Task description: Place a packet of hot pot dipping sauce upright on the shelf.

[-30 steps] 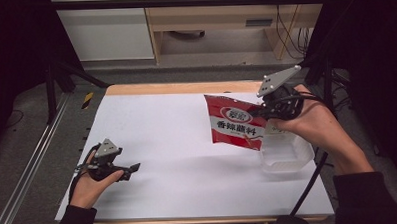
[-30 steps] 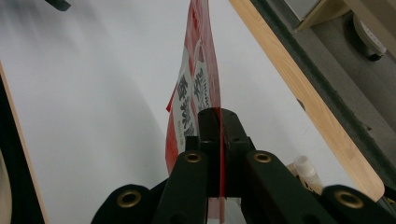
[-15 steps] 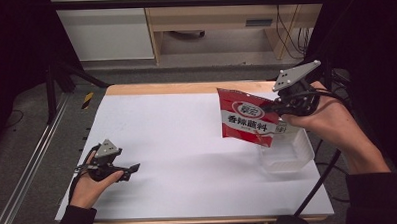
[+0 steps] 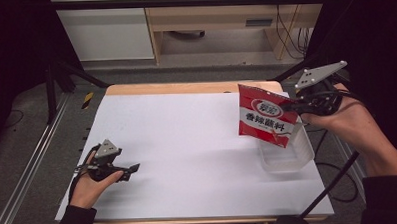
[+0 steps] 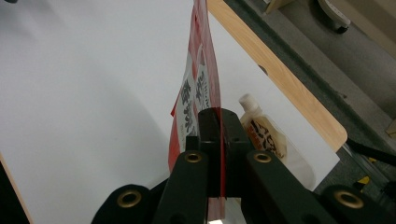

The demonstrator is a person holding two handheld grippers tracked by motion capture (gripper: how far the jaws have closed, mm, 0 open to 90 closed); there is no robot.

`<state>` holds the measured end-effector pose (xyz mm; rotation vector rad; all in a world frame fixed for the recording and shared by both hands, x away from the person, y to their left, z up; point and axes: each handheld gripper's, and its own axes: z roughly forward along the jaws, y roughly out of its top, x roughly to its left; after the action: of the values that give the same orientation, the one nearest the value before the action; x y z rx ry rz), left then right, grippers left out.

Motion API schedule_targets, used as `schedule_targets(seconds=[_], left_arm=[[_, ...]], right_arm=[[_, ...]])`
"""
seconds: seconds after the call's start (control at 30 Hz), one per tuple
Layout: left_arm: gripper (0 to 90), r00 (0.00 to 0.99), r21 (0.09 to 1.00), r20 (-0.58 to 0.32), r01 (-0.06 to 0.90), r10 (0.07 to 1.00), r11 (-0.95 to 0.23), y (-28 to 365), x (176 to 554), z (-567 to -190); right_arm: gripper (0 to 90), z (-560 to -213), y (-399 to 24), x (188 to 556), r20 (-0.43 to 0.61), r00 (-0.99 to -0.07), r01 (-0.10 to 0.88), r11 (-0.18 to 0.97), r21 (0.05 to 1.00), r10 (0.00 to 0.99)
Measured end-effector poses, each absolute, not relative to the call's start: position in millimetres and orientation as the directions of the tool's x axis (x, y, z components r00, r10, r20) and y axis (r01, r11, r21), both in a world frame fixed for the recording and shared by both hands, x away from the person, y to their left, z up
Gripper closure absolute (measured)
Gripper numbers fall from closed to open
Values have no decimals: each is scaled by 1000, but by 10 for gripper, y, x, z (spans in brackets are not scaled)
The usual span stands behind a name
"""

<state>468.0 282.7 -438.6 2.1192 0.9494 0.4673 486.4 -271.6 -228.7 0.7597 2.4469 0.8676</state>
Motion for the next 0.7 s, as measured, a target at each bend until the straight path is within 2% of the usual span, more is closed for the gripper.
schedule_targets(seconds=[0.7], left_arm=[[83, 661, 762, 20, 476, 750, -440, 2844, 4674, -4394]], right_arm=[[900, -2364, -3214, 4818, -194, -686, 427, 604, 673, 701]])
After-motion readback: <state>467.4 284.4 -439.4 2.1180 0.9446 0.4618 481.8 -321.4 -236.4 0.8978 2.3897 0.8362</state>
